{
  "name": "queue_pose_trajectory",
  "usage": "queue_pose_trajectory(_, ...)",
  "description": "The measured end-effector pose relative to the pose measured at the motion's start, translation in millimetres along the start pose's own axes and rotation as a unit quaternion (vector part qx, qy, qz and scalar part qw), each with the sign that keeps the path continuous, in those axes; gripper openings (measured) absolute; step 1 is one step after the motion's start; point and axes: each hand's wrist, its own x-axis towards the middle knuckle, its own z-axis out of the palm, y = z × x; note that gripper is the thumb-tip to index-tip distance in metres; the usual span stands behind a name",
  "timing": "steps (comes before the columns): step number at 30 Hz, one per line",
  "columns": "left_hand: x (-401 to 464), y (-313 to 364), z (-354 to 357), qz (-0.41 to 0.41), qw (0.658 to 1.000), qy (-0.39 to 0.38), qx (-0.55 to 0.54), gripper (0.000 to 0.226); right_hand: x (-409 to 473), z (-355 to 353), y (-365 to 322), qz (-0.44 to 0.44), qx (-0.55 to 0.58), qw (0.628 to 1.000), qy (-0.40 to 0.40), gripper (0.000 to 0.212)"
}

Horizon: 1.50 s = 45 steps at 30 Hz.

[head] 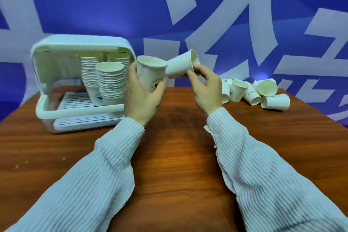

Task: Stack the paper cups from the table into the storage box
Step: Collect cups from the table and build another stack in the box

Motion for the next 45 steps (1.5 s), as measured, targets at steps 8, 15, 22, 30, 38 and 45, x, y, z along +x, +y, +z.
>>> queue_pose_trajectory(8,66,-8,-97,-0.007,0.977,0.193,-0.091,0.076,27,100,-82,-0.171,-0.029,0.979,-0.108,0.027)
queue_pose_trajectory(15,73,-21,-111,-0.01,0.976,0.194,-0.098,0.057,48,137,-89,-0.224,-0.207,0.87,-0.386,0.04)
queue_pose_trajectory(22,78,-37,-107,0.002,0.989,0.137,-0.052,0.07,14,155,-54,-0.178,-0.159,0.914,-0.329,0.034)
queue_pose_trajectory(30,74,-40,-100,0.068,0.995,0.05,0.057,0.077,-8,159,-58,0.012,0.042,0.967,-0.25,0.083)
queue_pose_trajectory(38,81,-31,-113,0.052,0.959,0.005,0.278,0.076,-8,159,-51,0.058,0.087,0.957,-0.27,0.128)
queue_pose_trajectory(45,73,-54,-95,-0.026,0.923,-0.093,0.373,0.067,-18,165,-47,0.068,0.11,0.957,-0.259,0.115)
